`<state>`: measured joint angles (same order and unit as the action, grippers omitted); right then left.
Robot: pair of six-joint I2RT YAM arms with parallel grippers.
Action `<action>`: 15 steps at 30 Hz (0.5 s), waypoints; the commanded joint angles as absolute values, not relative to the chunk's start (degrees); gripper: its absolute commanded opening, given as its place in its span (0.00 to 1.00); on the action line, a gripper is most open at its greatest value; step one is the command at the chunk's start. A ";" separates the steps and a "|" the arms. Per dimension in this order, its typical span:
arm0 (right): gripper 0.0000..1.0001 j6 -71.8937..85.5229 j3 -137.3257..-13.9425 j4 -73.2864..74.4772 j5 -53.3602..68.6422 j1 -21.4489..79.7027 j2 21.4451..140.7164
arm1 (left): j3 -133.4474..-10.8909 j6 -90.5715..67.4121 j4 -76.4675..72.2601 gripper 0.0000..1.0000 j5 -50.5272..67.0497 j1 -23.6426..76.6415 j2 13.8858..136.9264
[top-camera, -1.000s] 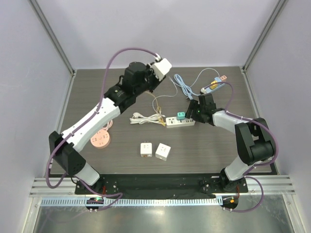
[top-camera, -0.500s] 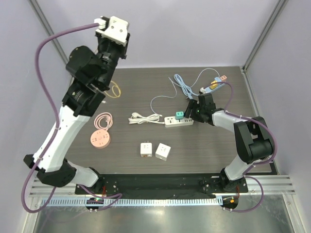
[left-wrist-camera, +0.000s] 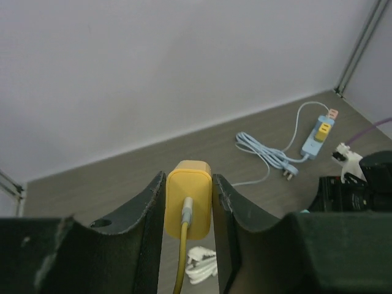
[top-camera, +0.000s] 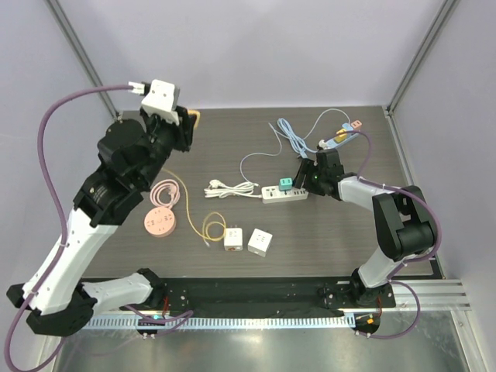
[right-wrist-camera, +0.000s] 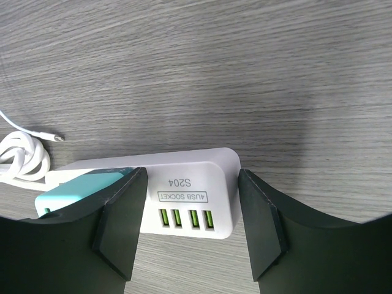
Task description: Pull the plug off the socket
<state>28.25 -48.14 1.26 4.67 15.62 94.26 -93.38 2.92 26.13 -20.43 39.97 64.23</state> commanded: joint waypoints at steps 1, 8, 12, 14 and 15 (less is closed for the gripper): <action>0.65 26.54 -45.44 8.53 4.74 16.26 98.00 | -86.68 -7.99 31.99 0.00 -21.01 39.90 58.73; 0.65 26.63 -45.09 8.53 4.75 16.26 97.65 | -69.01 -16.86 25.76 0.00 -18.47 39.90 52.91; 0.65 26.54 -45.26 8.70 4.75 16.26 97.73 | -61.72 -21.26 25.13 0.00 -16.43 39.90 54.31; 0.65 26.46 -45.35 8.88 4.66 16.26 97.82 | -57.68 -24.34 24.96 0.00 -18.36 39.90 54.40; 0.65 26.46 -45.35 9.05 4.57 16.26 97.91 | -56.53 -25.48 25.40 0.00 -19.67 39.90 54.40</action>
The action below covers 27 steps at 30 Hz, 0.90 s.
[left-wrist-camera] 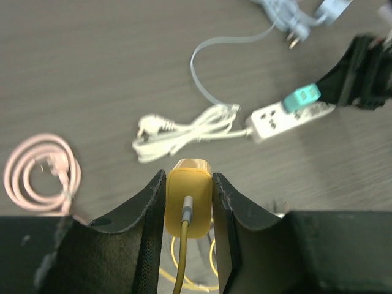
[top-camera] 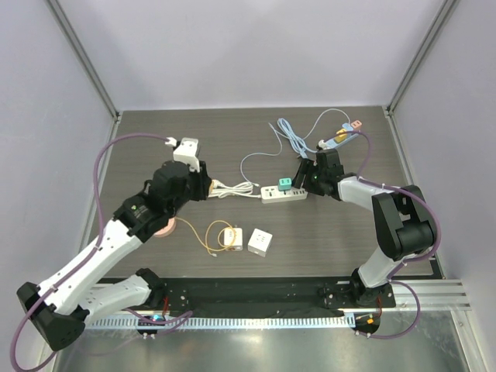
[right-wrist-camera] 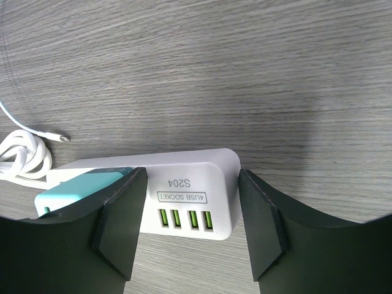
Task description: Pull the plug off the socket
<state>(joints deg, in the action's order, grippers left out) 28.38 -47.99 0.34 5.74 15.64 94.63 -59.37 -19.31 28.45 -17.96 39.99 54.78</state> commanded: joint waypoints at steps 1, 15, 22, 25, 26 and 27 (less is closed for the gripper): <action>0.65 26.46 -45.35 9.14 4.57 16.26 98.00 | -55.47 -28.71 26.10 0.00 -21.08 39.90 54.40; 0.65 26.54 -45.44 8.53 5.80 16.35 98.70 | -45.27 -51.93 35.25 0.00 -25.67 39.90 60.55; 0.66 26.54 -45.53 8.17 6.24 16.35 99.14 | -39.20 -57.29 29.53 0.03 -19.16 39.90 66.00; 0.66 26.54 -45.44 8.09 6.42 16.35 99.23 | -38.24 -58.79 29.18 0.08 -19.16 39.90 67.24; 0.66 26.54 -45.35 8.00 6.50 16.35 99.14 | -37.71 -59.58 29.18 0.18 -19.16 39.90 67.24; 0.65 26.54 -45.35 7.82 6.68 16.26 99.23 | -37.53 -60.02 29.27 0.26 -19.16 39.90 66.89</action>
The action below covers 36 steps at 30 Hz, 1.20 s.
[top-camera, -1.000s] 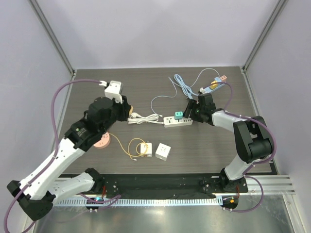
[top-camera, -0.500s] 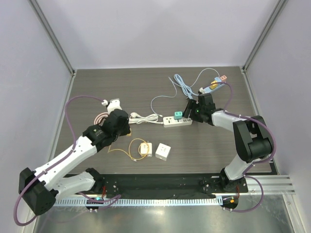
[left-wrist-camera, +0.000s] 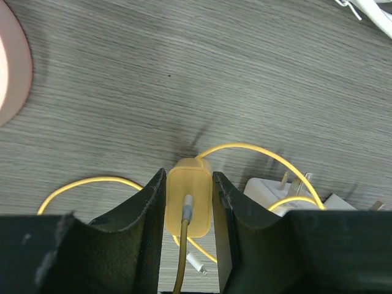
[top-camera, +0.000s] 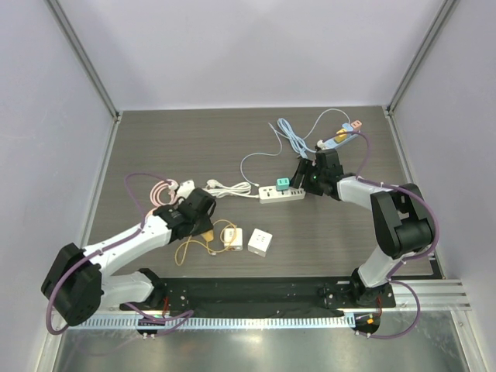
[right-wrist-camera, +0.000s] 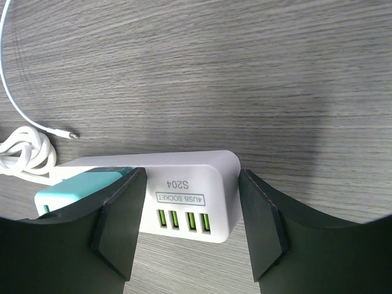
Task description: Pull the plug off the socket
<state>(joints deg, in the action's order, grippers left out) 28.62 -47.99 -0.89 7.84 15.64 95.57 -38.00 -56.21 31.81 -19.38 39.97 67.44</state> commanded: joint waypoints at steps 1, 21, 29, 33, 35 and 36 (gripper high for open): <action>0.66 26.54 -45.44 7.82 6.94 16.43 99.23 | -37.27 -60.20 29.27 0.32 -19.16 39.90 66.71; 0.65 26.54 -45.79 8.00 7.73 16.79 99.14 | -56.60 -43.77 24.27 0.73 -9.07 39.90 63.98; 0.66 26.02 -46.14 9.84 7.12 16.79 96.95 | -62.32 -43.24 19.87 0.63 -2.64 40.08 73.82; 0.67 25.23 -47.46 12.73 5.37 16.79 94.93 | -62.66 -43.16 14.60 0.62 -0.54 40.08 79.35; 0.68 24.26 -48.60 14.23 1.87 16.79 93.43 | -65.11 -43.15 13.98 0.54 2.89 40.08 85.15; 0.70 23.82 -48.86 15.54 0.63 16.87 92.73 | -66.08 -43.42 13.28 0.50 4.12 40.08 86.91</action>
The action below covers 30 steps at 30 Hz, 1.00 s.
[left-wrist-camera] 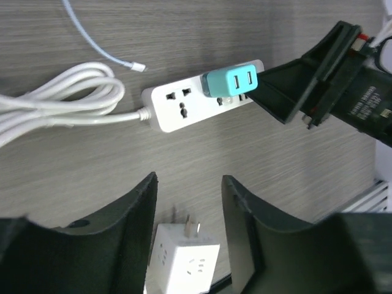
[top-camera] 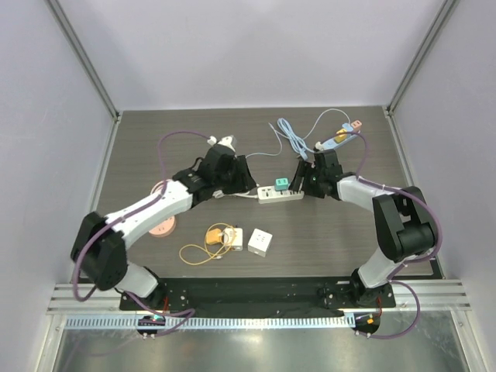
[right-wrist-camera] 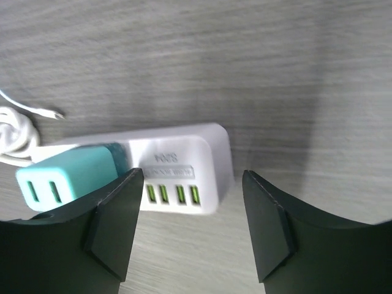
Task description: Pull the plug off the socket
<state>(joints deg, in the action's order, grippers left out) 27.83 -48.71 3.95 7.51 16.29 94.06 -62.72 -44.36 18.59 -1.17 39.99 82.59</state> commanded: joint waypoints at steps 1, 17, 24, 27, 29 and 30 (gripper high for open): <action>0.71 23.21 -49.30 16.08 -1.65 16.87 91.42 | -67.40 -43.77 12.58 0.46 6.04 39.99 89.10; 0.87 22.76 -60.81 28.38 -11.16 24.78 86.48 | -69.96 -48.60 -3.95 0.03 10.10 40.08 107.31; 0.87 27.33 -68.89 31.55 -15.11 28.64 92.72 | -67.15 -51.50 -9.49 0.00 11.78 40.08 109.77; 0.86 29.26 -71.01 32.69 -17.04 30.31 95.09 | -66.97 -51.59 -9.32 0.00 11.52 40.08 110.39; 0.86 29.70 -71.37 32.70 -17.93 30.93 95.62 | -66.54 -51.50 -9.58 0.00 10.99 40.17 110.39; 0.85 30.06 -71.72 32.78 -18.02 31.02 95.89 | -66.19 -51.59 -9.67 0.00 10.90 40.17 110.56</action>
<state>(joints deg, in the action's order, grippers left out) 27.77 -69.28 30.70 -14.33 30.20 95.37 -66.94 -50.89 -6.20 10.59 40.01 110.65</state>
